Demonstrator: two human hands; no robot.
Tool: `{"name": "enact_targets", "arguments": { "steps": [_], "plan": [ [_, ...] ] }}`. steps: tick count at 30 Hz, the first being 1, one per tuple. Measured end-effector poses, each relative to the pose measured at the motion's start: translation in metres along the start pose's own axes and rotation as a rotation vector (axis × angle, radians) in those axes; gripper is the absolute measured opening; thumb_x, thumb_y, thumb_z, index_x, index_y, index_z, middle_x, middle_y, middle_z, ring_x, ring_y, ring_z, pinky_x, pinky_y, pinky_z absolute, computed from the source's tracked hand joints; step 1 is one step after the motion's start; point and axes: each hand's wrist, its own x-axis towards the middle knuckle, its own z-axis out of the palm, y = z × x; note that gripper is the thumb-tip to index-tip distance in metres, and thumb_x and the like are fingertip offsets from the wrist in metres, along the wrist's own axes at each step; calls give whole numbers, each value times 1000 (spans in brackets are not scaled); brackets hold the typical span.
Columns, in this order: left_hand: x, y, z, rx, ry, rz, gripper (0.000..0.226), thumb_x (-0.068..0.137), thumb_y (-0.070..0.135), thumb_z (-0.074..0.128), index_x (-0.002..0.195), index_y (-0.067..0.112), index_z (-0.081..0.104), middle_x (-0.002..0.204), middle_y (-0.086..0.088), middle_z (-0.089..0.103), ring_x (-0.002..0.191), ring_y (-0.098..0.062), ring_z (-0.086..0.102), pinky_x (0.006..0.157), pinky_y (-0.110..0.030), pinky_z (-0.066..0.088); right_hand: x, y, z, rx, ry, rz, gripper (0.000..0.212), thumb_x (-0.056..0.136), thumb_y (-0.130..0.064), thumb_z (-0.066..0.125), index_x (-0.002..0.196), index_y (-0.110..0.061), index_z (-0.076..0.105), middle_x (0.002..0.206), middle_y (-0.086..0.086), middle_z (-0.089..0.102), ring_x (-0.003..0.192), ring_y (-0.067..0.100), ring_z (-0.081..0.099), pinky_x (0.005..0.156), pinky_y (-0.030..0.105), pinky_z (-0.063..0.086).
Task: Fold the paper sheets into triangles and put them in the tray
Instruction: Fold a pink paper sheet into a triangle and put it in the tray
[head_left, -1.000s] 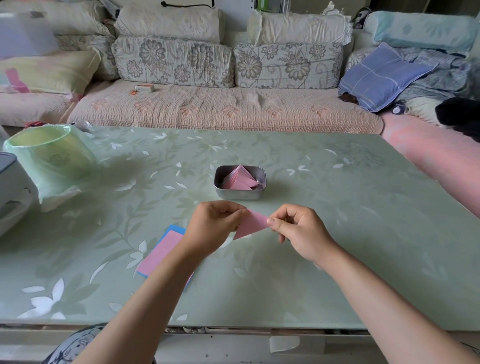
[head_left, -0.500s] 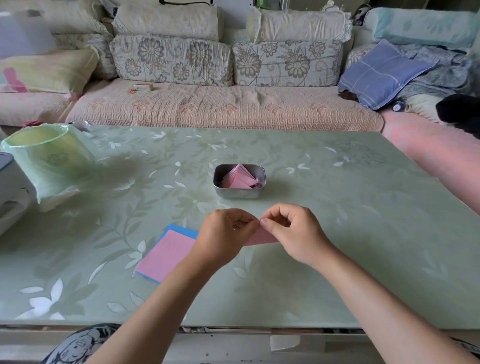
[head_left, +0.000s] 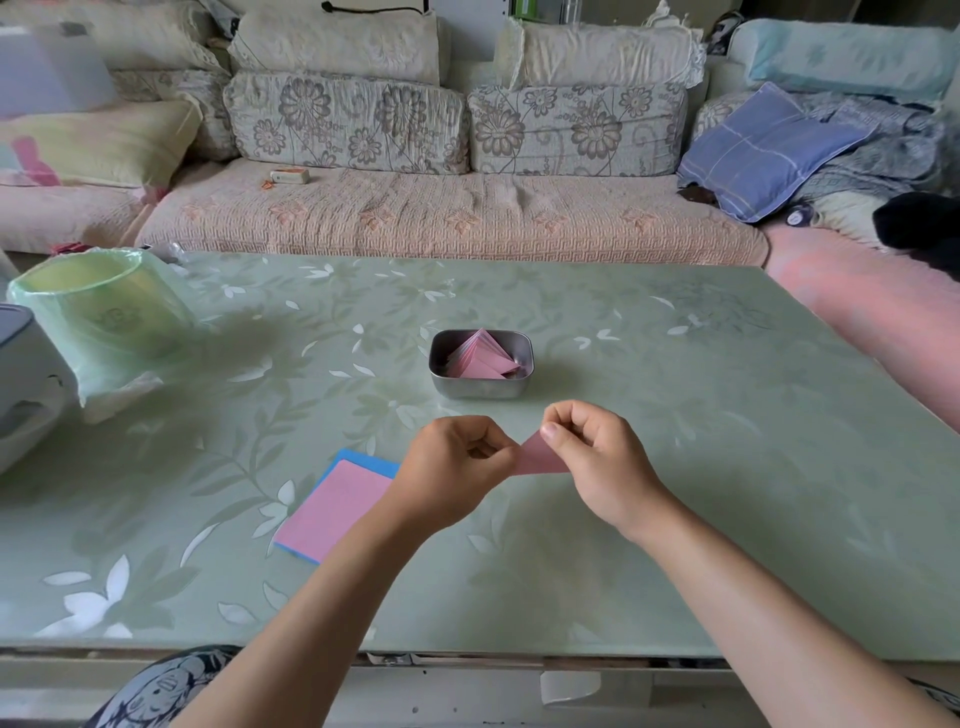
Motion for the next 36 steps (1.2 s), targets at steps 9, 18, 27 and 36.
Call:
{"name": "enact_targets", "arguments": {
  "steps": [9,18,27,36],
  "plan": [
    [1,-3,-9,117,-72,14,8,83,17,69,76,15,73,75,3,74,70,-13,66,62,-23,53,9,8,-10,-33,146,7,24,98,-10,56,78,-21,60,66,-16,50,64,6,44,61,17,37],
    [-1,3,-2,24,100,89,9,85,20,67,84,25,75,78,21,72,77,6,66,66,-5,46,7,2,-8,-73,-25,-2,20,96,-13,62,79,-21,68,70,-2,66,68,8,56,69,26,48],
    [0,1,9,-4,107,79,10,87,25,74,82,18,76,74,11,73,67,0,64,60,-10,44,2,-2,-1,-86,-55,67,17,93,-15,65,80,-21,73,79,4,74,81,27,71,81,42,56],
    [-2,3,19,-83,129,63,17,85,22,71,69,24,68,64,18,66,60,2,58,55,-8,40,4,1,-3,-151,-53,31,13,86,-21,64,76,-26,71,73,2,72,67,23,64,67,33,53]
  ]
}}
